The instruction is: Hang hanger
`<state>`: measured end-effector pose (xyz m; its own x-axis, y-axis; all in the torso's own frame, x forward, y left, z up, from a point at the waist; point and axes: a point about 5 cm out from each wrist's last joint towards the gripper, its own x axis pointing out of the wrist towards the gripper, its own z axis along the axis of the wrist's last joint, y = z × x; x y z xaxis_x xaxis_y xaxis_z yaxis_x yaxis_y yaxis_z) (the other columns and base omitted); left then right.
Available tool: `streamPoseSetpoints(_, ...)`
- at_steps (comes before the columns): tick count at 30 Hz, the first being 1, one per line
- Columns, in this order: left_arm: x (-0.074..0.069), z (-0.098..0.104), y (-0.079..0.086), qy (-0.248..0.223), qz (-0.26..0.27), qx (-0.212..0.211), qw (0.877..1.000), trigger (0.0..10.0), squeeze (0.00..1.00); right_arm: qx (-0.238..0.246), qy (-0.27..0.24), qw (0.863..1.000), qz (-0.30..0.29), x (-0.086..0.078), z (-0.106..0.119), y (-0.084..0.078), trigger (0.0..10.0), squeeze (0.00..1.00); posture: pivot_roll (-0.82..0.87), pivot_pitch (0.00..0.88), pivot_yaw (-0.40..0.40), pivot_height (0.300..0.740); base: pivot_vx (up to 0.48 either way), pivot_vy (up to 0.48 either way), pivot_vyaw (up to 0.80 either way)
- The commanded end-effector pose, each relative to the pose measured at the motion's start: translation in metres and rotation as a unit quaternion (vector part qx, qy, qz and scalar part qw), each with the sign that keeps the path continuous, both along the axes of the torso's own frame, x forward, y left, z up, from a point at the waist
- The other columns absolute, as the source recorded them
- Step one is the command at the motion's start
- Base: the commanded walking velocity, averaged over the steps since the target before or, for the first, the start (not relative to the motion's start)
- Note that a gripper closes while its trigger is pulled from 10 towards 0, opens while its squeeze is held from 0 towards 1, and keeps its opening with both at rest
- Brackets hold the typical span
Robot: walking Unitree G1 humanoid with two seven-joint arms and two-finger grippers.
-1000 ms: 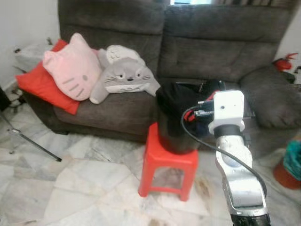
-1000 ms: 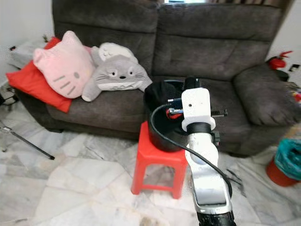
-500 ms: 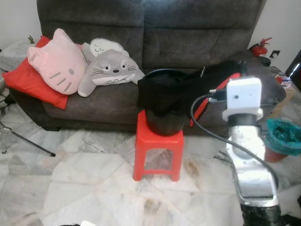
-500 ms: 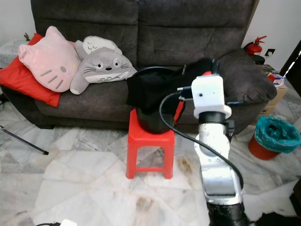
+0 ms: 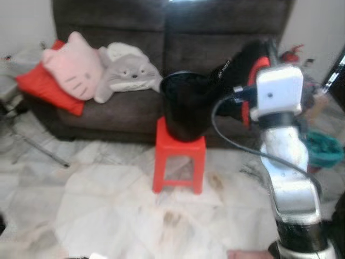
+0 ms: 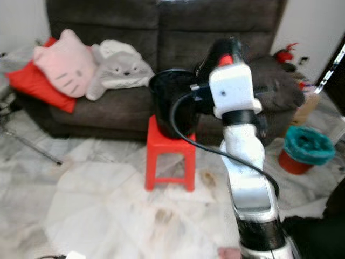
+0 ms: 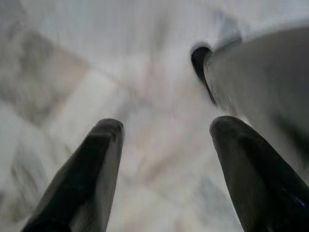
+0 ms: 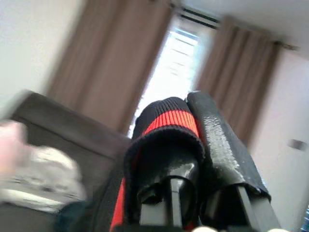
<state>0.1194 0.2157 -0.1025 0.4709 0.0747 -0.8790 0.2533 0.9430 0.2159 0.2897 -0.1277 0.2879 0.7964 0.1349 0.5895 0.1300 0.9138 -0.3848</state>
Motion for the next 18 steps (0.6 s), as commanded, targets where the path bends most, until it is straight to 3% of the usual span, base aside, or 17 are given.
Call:
streamPoseSetpoints(1, 0.000, 0.000, 0.002, 0.002, -0.004, 0.003, 1.000, 10.0, 0.00, 0.004, -0.044, 0.997, 0.070, -0.014, 0.022, 0.014, 10.0, 0.00, -0.12, 0.000, -0.006, 0.740, -0.285, 0.000, 0.00)
streamPoseSetpoints(2, 0.000, 0.000, 0.002, 0.002, -0.004, 0.003, 1.000, 10.0, 0.00, 0.004, -0.044, 0.997, 0.070, -0.014, 0.022, 0.014, 10.0, 0.00, -0.12, 0.000, -0.006, 0.740, -0.285, 0.000, 0.00)
streamPoseSetpoints(5, -0.001, 0.000, 0.002, 0.001, -0.002, 0.004, 1.000, 10.0, 0.00, 0.032, -0.033, 0.988, 0.150, -0.018, 0.025, 0.029, 10.0, 0.00, -0.12, 0.000, -0.007, 0.740, -0.272, 0.000, 0.00)
streamPoseSetpoints(11, 0.000, 0.000, 0.001, 0.000, -0.001, 0.003, 1.000, 10.0, 0.00, 0.032, -0.015, 0.988, 0.149, -0.014, 0.019, 0.026, 10.0, 0.00, -0.12, 0.000, -0.010, 0.740, 0.000, 0.000, 0.00)
streamPoseSetpoints(13, 0.001, 0.000, 0.000, 0.000, -0.001, 0.003, 1.000, 10.0, 0.00, 0.032, 0.001, 0.988, 0.151, -0.011, 0.014, 0.023, 10.0, 0.00, -0.12, 0.000, -0.010, 0.740, 0.000, 0.000, 0.00)
streamPoseSetpoints(18, 0.002, 0.000, -0.001, 0.000, -0.001, 0.003, 1.000, 10.0, 0.00, 0.009, 0.070, 0.971, 0.229, -0.013, -0.005, 0.029, 10.0, 0.00, -0.12, 0.000, -0.012, 0.740, 0.000, 0.000, 0.00)
